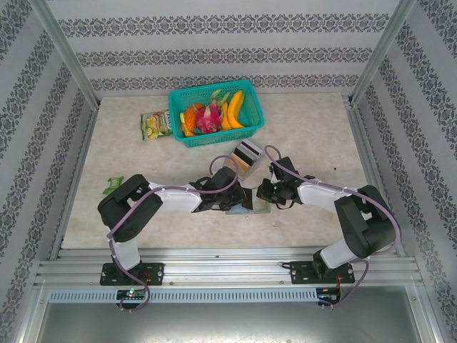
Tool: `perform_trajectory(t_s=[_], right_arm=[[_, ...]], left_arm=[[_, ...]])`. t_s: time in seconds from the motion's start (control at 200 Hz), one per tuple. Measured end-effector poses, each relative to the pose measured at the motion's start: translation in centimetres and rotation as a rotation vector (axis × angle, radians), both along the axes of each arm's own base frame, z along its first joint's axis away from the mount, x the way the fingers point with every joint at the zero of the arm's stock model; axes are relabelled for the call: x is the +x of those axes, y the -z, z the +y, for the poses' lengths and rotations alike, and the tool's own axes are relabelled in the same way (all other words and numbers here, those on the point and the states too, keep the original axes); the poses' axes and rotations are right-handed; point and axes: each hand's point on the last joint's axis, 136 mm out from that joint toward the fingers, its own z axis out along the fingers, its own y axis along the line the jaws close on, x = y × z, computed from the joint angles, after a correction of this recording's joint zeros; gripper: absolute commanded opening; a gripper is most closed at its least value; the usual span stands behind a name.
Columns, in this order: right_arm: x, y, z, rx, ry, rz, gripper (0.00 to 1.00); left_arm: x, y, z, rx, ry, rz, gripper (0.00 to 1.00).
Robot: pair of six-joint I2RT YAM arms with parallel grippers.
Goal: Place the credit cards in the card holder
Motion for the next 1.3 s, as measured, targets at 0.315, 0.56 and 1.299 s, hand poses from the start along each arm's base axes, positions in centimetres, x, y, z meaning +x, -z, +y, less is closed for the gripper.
perform_trajectory(t_s=[0.315, 0.56, 1.299], right_arm=[[0.0, -0.1, 0.0, 0.0, 0.0, -0.002, 0.13], [-0.4, -0.2, -0.2, -0.006, 0.0, 0.011, 0.12], [-0.6, 0.0, -0.5, -0.021, 0.002, 0.018, 0.1]], left_arm=[[-0.3, -0.6, 0.7, 0.028, -0.001, -0.019, 0.0], [-0.3, -0.6, 1.0, 0.057, 0.003, -0.02, 0.0], [0.3, -0.3, 0.6, 0.076, 0.005, -0.067, 0.0]])
